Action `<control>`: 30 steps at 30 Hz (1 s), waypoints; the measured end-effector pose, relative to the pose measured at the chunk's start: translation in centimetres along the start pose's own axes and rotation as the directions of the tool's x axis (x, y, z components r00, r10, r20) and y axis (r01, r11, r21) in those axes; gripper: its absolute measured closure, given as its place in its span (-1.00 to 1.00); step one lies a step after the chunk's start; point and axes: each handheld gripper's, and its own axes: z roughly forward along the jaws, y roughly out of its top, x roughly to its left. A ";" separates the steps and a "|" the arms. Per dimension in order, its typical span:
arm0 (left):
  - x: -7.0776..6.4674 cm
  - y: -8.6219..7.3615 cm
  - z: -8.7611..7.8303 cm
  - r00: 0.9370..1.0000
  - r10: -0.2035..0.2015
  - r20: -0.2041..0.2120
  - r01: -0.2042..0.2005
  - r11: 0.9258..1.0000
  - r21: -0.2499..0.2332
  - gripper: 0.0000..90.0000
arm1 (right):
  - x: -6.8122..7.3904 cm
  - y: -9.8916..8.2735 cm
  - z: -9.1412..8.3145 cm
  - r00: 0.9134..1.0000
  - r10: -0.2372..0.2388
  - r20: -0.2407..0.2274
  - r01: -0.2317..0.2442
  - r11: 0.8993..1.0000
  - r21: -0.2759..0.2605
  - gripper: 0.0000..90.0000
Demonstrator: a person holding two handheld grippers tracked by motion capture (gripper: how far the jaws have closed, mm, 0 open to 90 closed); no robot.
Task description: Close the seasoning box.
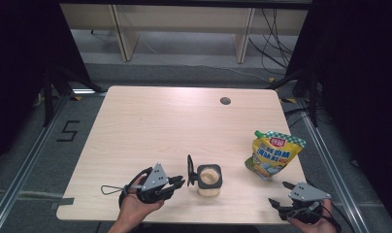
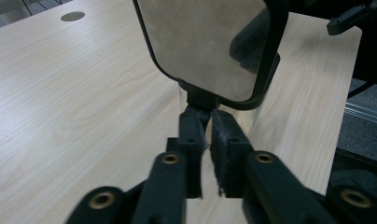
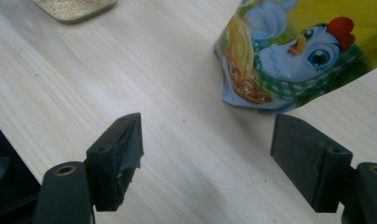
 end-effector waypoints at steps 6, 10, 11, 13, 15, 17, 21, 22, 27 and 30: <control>-0.2 0.9 0.0 1.000 0.023 0.006 -0.023 1.000 -0.007 0.98 | -0.2 -0.1 0.2 1.000 -0.026 -0.011 0.026 1.000 0.003 -0.42; -0.4 1.4 0.2 1.000 0.020 0.014 -0.020 1.000 -0.010 0.98 | -0.1 0.0 0.2 1.000 -0.022 -0.013 0.022 1.000 0.016 -0.41; -0.5 1.5 0.2 1.000 0.008 0.014 -0.008 1.000 -0.012 0.98 | -0.1 0.0 0.2 1.000 -0.023 -0.014 0.023 1.000 0.015 -0.41; -0.5 1.7 0.1 0.999 0.032 0.015 -0.032 0.999 -0.011 0.98 | -0.1 0.0 0.2 1.000 -0.025 -0.016 0.025 1.000 0.015 -0.41; -0.5 1.9 0.2 0.999 0.033 0.023 -0.033 0.999 -0.018 0.98 | -0.1 0.0 0.2 1.000 -0.021 -0.015 0.021 1.000 0.012 -0.41; -0.6 2.1 0.2 0.999 0.027 0.017 -0.027 1.000 -0.011 0.98 | -0.2 0.0 0.2 0.999 -0.033 -0.012 0.033 0.999 0.003 -0.41; -0.6 2.5 0.3 1.000 0.010 0.022 -0.010 0.999 -0.033 0.98 | -0.1 0.0 0.2 1.000 -0.017 -0.015 0.017 1.000 0.011 -0.41; -0.5 2.8 0.2 0.999 0.030 0.018 -0.029 0.999 -0.027 0.97 | -0.1 0.1 0.2 1.000 -0.023 -0.016 0.023 1.000 0.009 -0.41; -0.9 3.8 0.4 0.999 0.049 0.024 -0.048 0.998 -0.040 0.97 | 0.0 0.1 0.2 1.000 -0.021 -0.010 0.021 1.000 0.001 -0.41; -1.1 4.3 0.8 0.998 0.059 0.034 -0.058 0.997 -0.042 0.96 | 0.0 0.0 0.2 1.000 -0.021 -0.012 0.021 1.000 0.002 -0.41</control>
